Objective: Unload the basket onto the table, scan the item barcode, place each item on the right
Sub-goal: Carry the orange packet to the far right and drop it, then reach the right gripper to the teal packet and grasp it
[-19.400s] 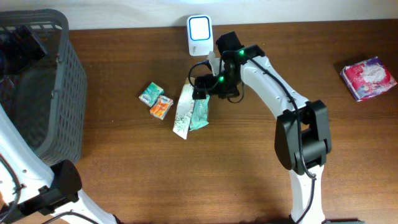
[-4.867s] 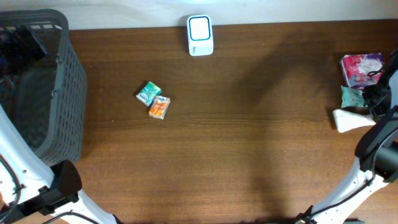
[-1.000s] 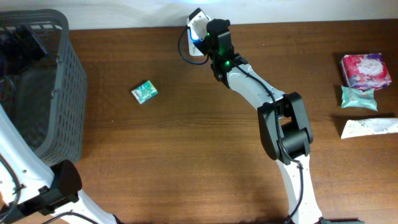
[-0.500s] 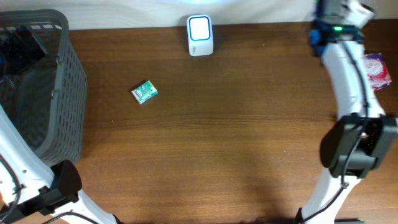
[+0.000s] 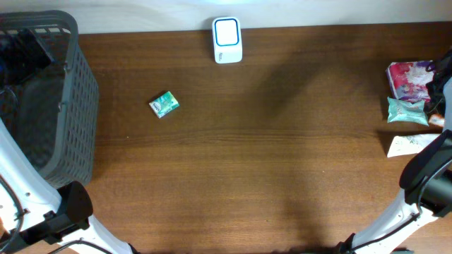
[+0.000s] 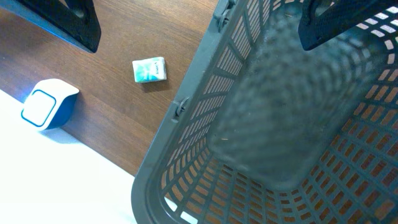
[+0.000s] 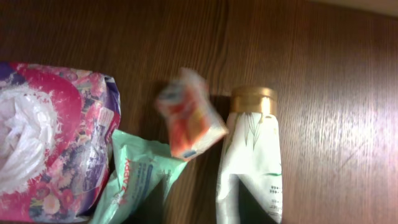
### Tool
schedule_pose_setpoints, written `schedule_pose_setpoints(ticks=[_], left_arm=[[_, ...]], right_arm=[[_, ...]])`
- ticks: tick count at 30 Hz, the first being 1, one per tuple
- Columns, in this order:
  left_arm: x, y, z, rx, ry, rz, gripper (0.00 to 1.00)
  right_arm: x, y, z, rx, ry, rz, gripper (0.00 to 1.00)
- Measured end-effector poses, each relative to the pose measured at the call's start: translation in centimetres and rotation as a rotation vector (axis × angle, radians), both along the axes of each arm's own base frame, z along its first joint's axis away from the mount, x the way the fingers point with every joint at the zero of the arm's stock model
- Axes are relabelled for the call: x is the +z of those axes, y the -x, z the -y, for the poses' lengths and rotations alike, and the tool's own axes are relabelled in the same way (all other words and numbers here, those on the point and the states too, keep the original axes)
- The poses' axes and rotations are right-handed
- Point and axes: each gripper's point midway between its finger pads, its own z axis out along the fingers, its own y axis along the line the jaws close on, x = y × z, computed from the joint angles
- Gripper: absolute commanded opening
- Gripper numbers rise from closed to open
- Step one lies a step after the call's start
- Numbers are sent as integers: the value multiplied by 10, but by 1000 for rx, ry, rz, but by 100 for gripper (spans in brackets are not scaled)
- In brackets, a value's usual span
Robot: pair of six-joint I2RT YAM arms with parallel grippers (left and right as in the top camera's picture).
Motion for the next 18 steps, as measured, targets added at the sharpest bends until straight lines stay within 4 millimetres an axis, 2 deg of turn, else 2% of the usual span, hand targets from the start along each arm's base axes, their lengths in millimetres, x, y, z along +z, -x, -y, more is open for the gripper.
schedule_pose_setpoints(ticks=[4,5,7,10,11,13,14,15,17,18], left_arm=[[0,0,0,0,0,0,99],[0,0,0,0,0,0,99],[0,0,0,0,0,0,99],[0,0,0,0,0,0,99],[0,0,0,0,0,0,99],[0,0,0,0,0,0,99],[0,0,0,0,0,0,99],[0,0,0,0,0,0,99],[0,0,0,0,0,0,99],[0,0,0,0,-1,1,99]], right_arm=[[0,-7,-2,72,3,-19,82],[0,-11,-3,111,0,-26,86],[-4,-29,-23,244,-43,-30,89],[-2,-82,-99,535,-165,45,89],[3,-110,-154,692,-228,100,89],[4,-127,-213,837,-307,139,91],[5,-135,-263,949,-372,163,88],[7,-139,-304,1038,-421,180,81],[18,-146,-399,1233,-498,249,81],[24,-146,-439,1295,-526,282,81]])
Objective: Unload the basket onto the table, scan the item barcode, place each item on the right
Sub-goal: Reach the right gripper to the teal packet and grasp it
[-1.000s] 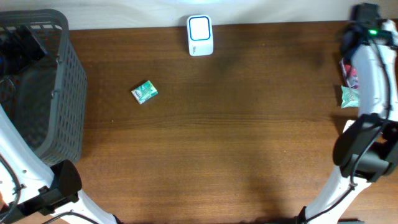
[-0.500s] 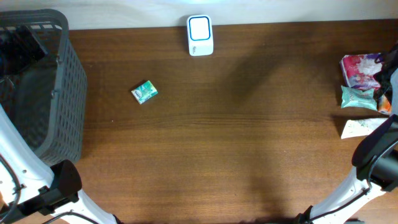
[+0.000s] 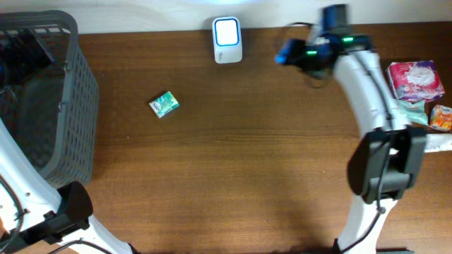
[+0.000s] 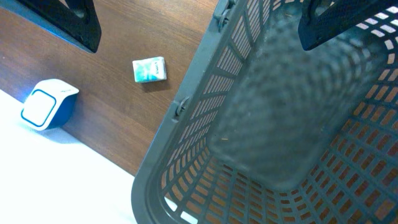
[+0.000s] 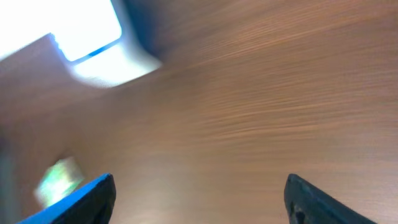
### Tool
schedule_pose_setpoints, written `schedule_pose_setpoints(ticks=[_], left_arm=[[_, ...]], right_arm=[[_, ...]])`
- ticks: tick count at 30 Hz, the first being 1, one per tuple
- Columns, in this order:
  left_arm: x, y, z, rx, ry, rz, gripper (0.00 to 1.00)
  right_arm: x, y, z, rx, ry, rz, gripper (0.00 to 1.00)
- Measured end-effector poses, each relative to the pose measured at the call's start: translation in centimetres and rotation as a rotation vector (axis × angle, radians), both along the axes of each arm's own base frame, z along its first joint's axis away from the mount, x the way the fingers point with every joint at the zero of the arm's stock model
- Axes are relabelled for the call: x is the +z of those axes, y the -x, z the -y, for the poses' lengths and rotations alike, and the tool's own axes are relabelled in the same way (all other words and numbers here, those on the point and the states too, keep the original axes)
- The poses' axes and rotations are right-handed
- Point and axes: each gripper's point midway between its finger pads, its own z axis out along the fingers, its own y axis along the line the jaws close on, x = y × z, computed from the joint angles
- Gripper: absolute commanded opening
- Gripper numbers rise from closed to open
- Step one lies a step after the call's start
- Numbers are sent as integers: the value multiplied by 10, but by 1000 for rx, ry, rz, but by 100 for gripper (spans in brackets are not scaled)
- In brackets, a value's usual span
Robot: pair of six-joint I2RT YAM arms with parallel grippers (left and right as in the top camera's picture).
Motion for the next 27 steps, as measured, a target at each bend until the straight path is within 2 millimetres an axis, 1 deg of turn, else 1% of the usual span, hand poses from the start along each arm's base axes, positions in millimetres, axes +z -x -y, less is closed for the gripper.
schedule_pose_setpoints(ticks=[1,2,3,4,5,6,7,8,9,10,11,13,14,16,17,18,19,21,24,27], left_arm=[[0,0,0,0,0,0,99],[0,0,0,0,0,0,99],[0,0,0,0,0,0,99],[0,0,0,0,0,0,99],[0,0,0,0,0,0,99],[0,0,0,0,2,-1,99],[0,0,0,0,0,0,99],[0,0,0,0,0,0,99],[0,0,0,0,1,-2,99],[0,0,0,0,0,1,99],[0,0,0,0,0,0,99],[0,0,0,0,1,-1,99],[0,0,0,0,0,-1,99],[0,0,0,0,1,-1,99],[0,0,0,0,0,-1,99],[0,0,0,0,1,0,99],[0,0,0,0,0,-1,99],[0,0,0,0,1,-1,99],[0,0,0,0,0,0,99],[0,0,0,0,1,-1,99]], right_arm=[[11,2,-53,69,-53,45,81],[19,4,-87,101,-94,75,81],[28,5,-126,124,-145,117,81],[31,12,-159,141,-186,124,81],[32,12,-189,146,-236,145,81],[32,11,-210,147,-278,162,81],[23,9,-248,159,-345,193,81],[11,8,-274,176,-390,216,81],[1,8,-288,185,-408,227,81],[-11,9,-306,202,-439,247,81],[-27,13,-320,208,-454,241,80],[-56,24,-334,188,-466,167,79],[-69,31,-337,173,-459,119,77],[-82,38,-337,139,-433,71,77],[-88,40,-334,116,-411,49,75],[-98,42,-328,83,-369,24,70],[-101,43,-325,70,-355,17,63],[-111,47,-322,29,-327,-17,57],[-128,59,-318,-12,-290,-83,51],[-136,65,-312,-30,-253,-125,50]])
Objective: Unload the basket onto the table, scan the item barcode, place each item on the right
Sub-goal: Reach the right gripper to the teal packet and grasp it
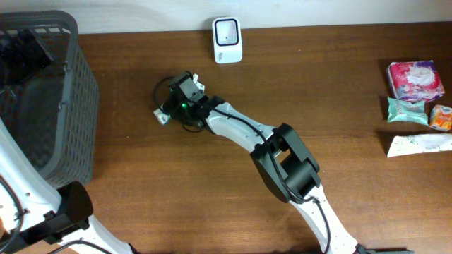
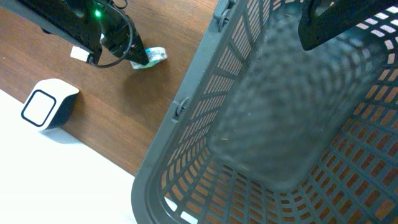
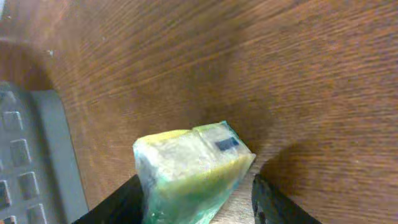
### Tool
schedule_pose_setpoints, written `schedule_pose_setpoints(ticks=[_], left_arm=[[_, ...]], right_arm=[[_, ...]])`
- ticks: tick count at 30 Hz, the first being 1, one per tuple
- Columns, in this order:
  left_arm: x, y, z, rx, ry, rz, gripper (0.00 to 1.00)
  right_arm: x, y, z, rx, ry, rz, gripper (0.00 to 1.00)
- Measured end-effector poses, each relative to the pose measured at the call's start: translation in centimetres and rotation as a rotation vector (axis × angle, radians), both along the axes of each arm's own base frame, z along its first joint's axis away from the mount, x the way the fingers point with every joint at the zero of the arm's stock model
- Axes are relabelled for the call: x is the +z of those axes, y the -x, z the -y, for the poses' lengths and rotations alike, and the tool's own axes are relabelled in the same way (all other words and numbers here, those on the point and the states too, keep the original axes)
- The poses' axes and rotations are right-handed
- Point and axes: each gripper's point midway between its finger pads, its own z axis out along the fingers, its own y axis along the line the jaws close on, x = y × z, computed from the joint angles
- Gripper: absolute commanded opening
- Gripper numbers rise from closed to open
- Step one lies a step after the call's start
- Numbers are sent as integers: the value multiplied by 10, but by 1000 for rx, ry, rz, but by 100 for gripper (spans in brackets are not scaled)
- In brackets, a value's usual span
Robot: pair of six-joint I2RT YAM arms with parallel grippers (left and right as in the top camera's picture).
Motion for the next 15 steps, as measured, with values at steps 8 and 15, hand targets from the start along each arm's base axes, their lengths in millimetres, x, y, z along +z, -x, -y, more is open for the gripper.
schedule_pose_setpoints(ticks=[8,15], left_arm=[[0,0,0,0,0,0,99],[0,0,0,0,0,0,99]], right_arm=[[1,23,41,-26,155,-126,4],[11,25,62,37,205,-137,4]])
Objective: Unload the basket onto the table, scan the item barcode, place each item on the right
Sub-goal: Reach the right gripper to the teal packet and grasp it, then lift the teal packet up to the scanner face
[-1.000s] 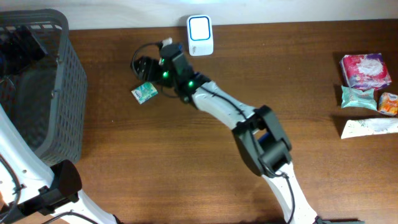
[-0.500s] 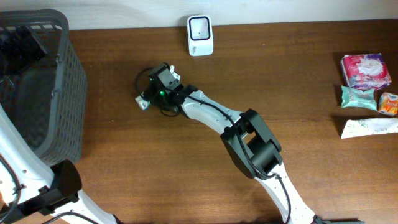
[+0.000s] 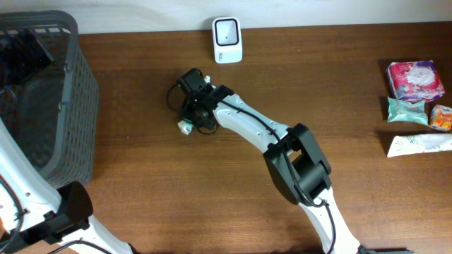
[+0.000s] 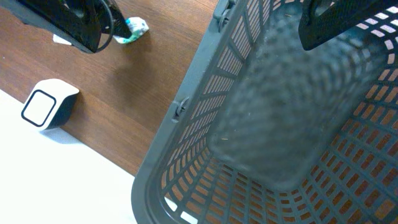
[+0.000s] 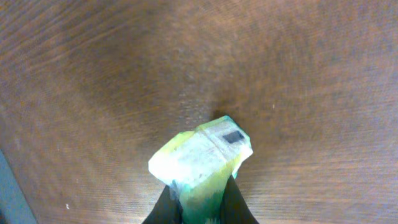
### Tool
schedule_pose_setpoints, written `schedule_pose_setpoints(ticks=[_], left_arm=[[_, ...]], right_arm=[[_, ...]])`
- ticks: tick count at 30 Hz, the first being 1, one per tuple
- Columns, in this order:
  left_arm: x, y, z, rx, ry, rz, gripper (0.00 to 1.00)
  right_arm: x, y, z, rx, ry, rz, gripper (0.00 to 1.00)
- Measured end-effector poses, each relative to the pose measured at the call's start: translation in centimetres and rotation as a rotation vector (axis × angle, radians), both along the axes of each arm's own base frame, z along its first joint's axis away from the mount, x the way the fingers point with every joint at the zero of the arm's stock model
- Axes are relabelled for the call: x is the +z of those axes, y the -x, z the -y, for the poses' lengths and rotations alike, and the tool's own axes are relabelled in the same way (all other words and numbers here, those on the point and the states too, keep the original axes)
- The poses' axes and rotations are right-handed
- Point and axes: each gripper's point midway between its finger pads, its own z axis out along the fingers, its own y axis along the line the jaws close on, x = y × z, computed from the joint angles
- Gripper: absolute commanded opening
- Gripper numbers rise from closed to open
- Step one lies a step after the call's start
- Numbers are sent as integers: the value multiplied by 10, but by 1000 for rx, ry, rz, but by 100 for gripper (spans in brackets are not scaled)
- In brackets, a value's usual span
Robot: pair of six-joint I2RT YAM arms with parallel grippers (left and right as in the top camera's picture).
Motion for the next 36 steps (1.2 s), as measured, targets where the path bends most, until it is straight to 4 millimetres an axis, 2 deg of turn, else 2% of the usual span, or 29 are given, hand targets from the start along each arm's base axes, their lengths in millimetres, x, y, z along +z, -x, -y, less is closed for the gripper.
schedule_pose_setpoints(ticks=[2,4,6,8,11,13,15,17,19,20,21,22,23,25,26,27,28,29,31,34,36], left_arm=[[0,0,0,0,0,0,99],[0,0,0,0,0,0,99],[0,0,0,0,0,0,99],[0,0,0,0,0,0,99],[0,0,0,0,0,0,99],[0,0,0,0,0,0,99],[0,0,0,0,0,0,99],[0,0,0,0,0,0,99],[0,0,0,0,0,-1,99],[0,0,0,0,0,1,99],[0,0,0,1,0,-1,99],[0,0,0,0,1,-1,99],[0,0,0,0,0,-1,99],[0,0,0,0,0,0,99],[0,0,0,0,0,0,100],[0,0,0,0,0,0,99],[0,0,0,0,0,0,99],[0,0,0,0,0,0,99],[0,0,0,0,0,0,99],[0,0,0,0,0,-1,99],[0,0,0,0,-1,1,99]], right_arm=[[20,-11,13,63,-23,40,4],[55,-19,26,182,-97,90,4],[70,-10,46,288,-154,47,4],[59,-1,66,367,-200,-3,4],[27,20,88,388,-217,-100,5],[6,31,108,368,-216,-161,13],[-10,36,137,313,-202,-223,19],[-13,40,171,248,-177,-297,26],[-7,43,201,201,-147,-357,48],[-2,44,213,190,-130,-381,77],[12,42,227,186,-115,-393,98],[30,36,235,214,-101,-374,98],[44,41,239,244,-79,-388,98],[60,42,241,306,-20,-363,98],[59,46,242,328,14,-369,96],[56,48,246,344,61,-374,80],[54,49,250,364,103,-370,67],[52,49,253,367,129,-371,64],[47,52,258,371,160,-385,63],[26,66,263,371,174,-440,60],[11,67,259,371,150,-434,56]])
